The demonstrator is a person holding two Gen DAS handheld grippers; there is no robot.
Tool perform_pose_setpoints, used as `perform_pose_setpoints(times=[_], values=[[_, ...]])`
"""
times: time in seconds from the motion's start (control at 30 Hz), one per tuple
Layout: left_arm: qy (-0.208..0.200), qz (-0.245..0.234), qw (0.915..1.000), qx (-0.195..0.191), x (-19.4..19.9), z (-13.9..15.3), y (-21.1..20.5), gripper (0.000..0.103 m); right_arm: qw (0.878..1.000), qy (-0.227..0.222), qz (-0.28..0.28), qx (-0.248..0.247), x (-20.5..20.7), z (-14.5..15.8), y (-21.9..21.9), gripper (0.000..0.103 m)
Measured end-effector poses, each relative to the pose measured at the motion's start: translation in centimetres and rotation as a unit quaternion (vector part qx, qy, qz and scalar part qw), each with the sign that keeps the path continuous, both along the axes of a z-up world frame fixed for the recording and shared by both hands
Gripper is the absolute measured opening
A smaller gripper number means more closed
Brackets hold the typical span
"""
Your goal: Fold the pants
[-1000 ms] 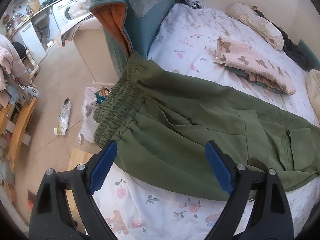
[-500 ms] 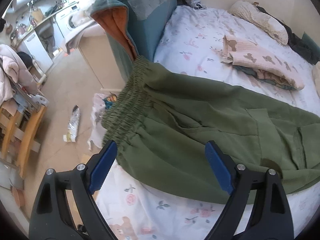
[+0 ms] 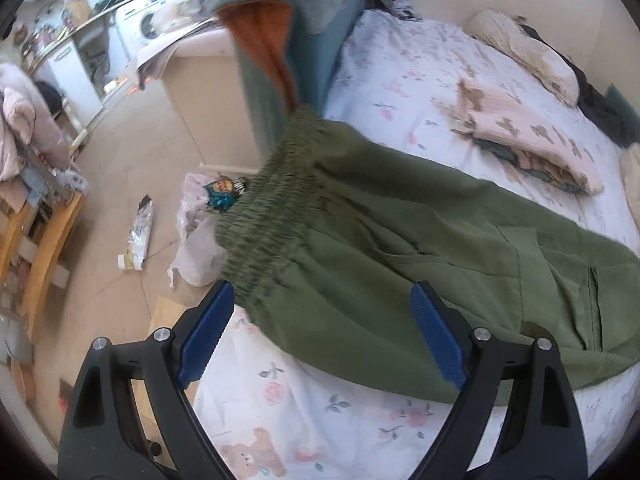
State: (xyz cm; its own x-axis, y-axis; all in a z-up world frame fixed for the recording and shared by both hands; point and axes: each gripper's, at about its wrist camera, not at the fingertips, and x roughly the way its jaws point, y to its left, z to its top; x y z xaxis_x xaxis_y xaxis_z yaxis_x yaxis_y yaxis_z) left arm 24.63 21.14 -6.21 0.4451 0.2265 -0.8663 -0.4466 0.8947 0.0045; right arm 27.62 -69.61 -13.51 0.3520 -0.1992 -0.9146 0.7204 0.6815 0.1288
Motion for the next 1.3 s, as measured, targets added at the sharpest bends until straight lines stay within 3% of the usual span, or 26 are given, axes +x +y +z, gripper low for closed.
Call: perform_pose_setpoints(times=[0.13,0.2,0.3,0.37,0.43,0.5,0.63,0.7,0.77,0.8,0.83,0.9,0.93,0.97,1.07,1.13,1.23,1.3], values=[[-0.01,0.074,0.9961,-0.048,-1.1,-0.1,3.9,0.087,0.997,-0.078,0.022,0.011,-0.8,4.2,3.8,0.036],[-0.028,0.132,0.9856,-0.101,-2.4,-0.3,6.5,0.087,0.991,-0.123,0.034,0.051,-1.4,5.6,7.2,0.036],[-0.051,0.189,0.9682,-0.156,-3.4,-0.9,8.9,0.09,0.98,-0.16,0.052,0.109,-3.1,6.3,12.2,0.051],[-0.052,0.206,0.9594,-0.185,-3.5,-2.0,9.1,0.099,0.974,-0.162,0.083,0.134,-4.2,6.3,16.5,0.055],[-0.036,0.212,0.9513,-0.221,-3.0,-4.0,8.6,0.099,0.964,-0.166,0.126,0.164,-5.4,5.8,20.3,0.062],[-0.026,0.221,0.9477,-0.229,-2.3,-5.4,7.8,0.099,0.957,-0.164,0.154,0.182,-7.2,4.9,22.8,0.067],[-0.028,0.231,0.9463,-0.225,-0.3,-8.4,7.3,0.099,0.96,-0.117,0.172,0.19,-8.9,2.1,24.5,0.067],[-0.042,0.254,0.9397,-0.226,-0.3,-9.9,8.0,0.098,0.964,-0.1,0.158,0.19,-9.7,1.2,23.7,0.067],[-0.078,0.25,0.9344,-0.242,-0.2,-10.2,8.8,0.074,0.965,-0.105,0.141,0.193,-9.9,0.9,21.8,0.067],[-0.083,0.236,0.9389,-0.236,0.3,-10.0,9.0,0.07,0.966,-0.111,0.132,0.193,-9.8,1.0,21.2,0.067],[-0.081,0.225,0.9438,-0.228,0.9,-9.7,9.1,0.059,0.966,-0.117,0.125,0.194,-9.6,0.8,20.7,0.067],[-0.077,0.216,0.9454,-0.232,1.5,-9.4,9.2,0.044,0.962,-0.135,0.102,0.216,-9.4,-0.1,18.9,0.068],[-0.078,0.215,0.9467,-0.227,1.5,-9.2,9.2,0.029,0.956,-0.143,0.083,0.242,-9.6,-0.8,18.0,0.07],[-0.082,0.212,0.9472,-0.227,1.4,-8.9,9.2,0.02,0.947,-0.154,0.05,0.277,-9.5,-2.2,16.6,0.071],[-0.096,0.199,0.9543,-0.202,1.1,-7.1,8.3,0.012,0.918,-0.176,-0.023,0.353,-9.3,-6.0,13.4,0.073],[-0.1,0.188,0.9603,-0.18,1.1,-5.8,7.6,0.011,0.909,-0.2,-0.034,0.364,-8.2,-6.7,11.7,0.074],[-0.101,0.174,0.9664,-0.16,1.1,-4.3,7.1,0.011,0.92,-0.233,-0.015,0.316,-5.5,-5.6,8.9,0.075],[-0.099,0.16,0.9715,-0.143,1.1,-3.2,6.6,0.011,0.918,-0.25,-0.02,0.306,-4.1,-5.8,7.2,0.075]])
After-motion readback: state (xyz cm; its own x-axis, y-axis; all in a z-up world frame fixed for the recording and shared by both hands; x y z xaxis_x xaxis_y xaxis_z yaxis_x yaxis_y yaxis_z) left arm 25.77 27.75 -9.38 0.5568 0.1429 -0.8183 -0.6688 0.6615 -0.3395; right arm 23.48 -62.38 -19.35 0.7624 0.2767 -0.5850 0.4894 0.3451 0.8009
